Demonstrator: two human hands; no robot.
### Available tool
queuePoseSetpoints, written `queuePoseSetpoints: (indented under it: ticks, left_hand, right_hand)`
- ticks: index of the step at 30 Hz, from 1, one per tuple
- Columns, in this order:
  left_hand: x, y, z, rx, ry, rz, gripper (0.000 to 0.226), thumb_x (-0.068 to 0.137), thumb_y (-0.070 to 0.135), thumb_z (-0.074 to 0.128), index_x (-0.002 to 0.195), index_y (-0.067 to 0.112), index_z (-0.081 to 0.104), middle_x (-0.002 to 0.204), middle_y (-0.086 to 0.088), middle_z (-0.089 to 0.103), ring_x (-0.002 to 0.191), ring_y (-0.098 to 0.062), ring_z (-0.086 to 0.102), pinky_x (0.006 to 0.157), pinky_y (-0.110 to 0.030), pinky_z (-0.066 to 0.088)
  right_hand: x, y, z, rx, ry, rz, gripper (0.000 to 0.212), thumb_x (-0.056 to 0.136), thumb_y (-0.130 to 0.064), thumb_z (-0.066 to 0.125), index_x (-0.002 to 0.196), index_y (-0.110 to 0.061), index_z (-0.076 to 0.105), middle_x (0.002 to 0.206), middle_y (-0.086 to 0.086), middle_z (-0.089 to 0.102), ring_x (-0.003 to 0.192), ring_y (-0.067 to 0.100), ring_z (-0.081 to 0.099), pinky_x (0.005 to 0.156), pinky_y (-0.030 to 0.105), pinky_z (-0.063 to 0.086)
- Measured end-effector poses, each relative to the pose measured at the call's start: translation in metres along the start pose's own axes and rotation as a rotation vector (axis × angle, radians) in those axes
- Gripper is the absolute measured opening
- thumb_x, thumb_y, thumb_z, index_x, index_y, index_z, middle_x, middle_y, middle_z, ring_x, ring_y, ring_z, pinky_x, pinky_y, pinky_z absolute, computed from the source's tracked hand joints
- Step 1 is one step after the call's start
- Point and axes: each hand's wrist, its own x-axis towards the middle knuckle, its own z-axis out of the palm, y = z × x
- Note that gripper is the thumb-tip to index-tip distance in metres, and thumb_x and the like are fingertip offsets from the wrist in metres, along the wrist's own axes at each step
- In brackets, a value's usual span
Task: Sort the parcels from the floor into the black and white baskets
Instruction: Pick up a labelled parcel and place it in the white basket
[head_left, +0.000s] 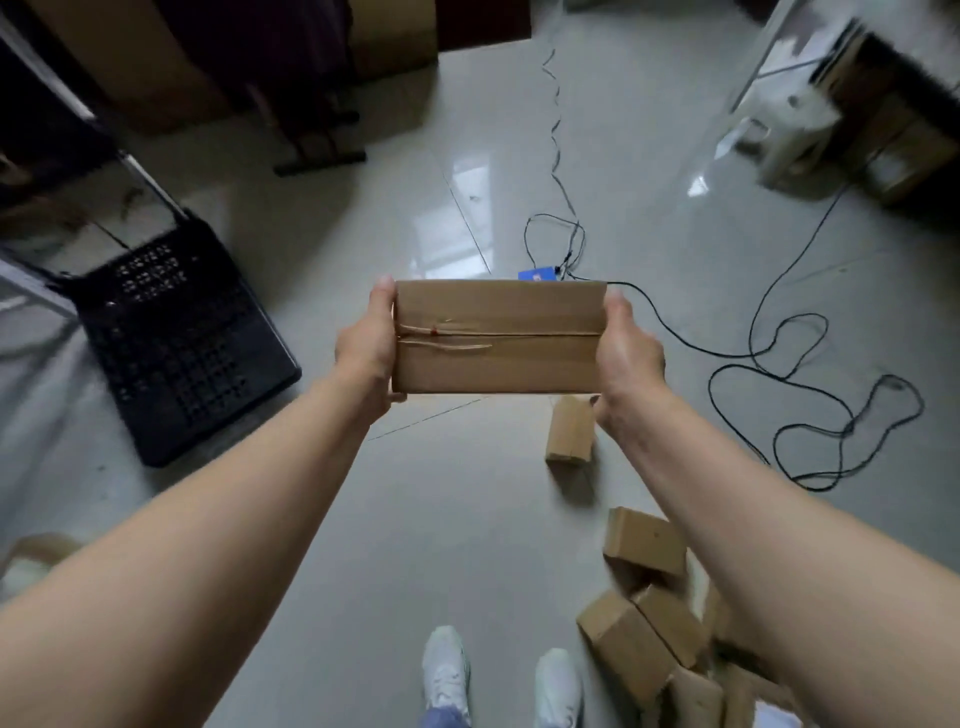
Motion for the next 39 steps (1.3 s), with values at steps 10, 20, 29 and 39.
queuePoseSetpoints:
  ticks: [10,20,29,39]
  left_hand:
    - [-0.198,0.094,-0.141,-0.181,0.019,0.106,0.038,0.078,0.057,0.048,0.068,0.022,0.062,0.065,0.003,0.063,0.071,-0.019,0.059,0.075,-0.041,0.05]
    - [-0.346,0.045,-0.234,-0.497,0.268,0.279,0.02,0.071,0.003,0.033,0.065,0.021,0.039,0.065,-0.001,0.035,0.039,-0.011,0.033,0.04,-0.012,0.026]
    - [-0.445,-0.035,-0.34,-0.688,0.703,0.325,0.031,0.069,-0.022,0.027,0.07,0.003,0.046,0.07,-0.017,0.054,0.063,-0.032,0.054,0.039,-0.018,0.044]
    - [-0.558,-0.188,-0.468,-0.828,1.079,0.252,0.076,0.074,-0.029,0.03,0.13,0.016,0.054,0.097,-0.011,0.064,0.085,-0.026,0.059,0.057,-0.025,0.044]
  right_hand:
    - [-0.195,-0.101,0.011,-0.141,-0.33,-0.08,0.059,0.078,-0.072,0.048,0.108,-0.021,0.054,0.109,-0.002,0.06,0.093,0.019,0.06,0.075,0.036,0.054]
    - [-0.318,-0.085,0.024,-0.284,-0.69,-0.167,0.034,0.088,-0.048,0.054,0.104,-0.018,0.059,0.094,0.002,0.065,0.078,0.019,0.065,0.056,0.03,0.055]
    - [-0.461,-0.018,0.078,-0.532,-1.038,-0.399,0.032,0.083,-0.054,0.057,0.087,-0.024,0.065,0.098,0.003,0.068,0.09,0.023,0.066,0.081,0.04,0.056]
    - [-0.619,0.134,0.094,-0.593,-1.716,-0.241,0.021,0.088,-0.021,0.044,0.083,-0.022,0.065,0.083,-0.003,0.065,0.092,0.019,0.054,0.087,0.036,0.037]
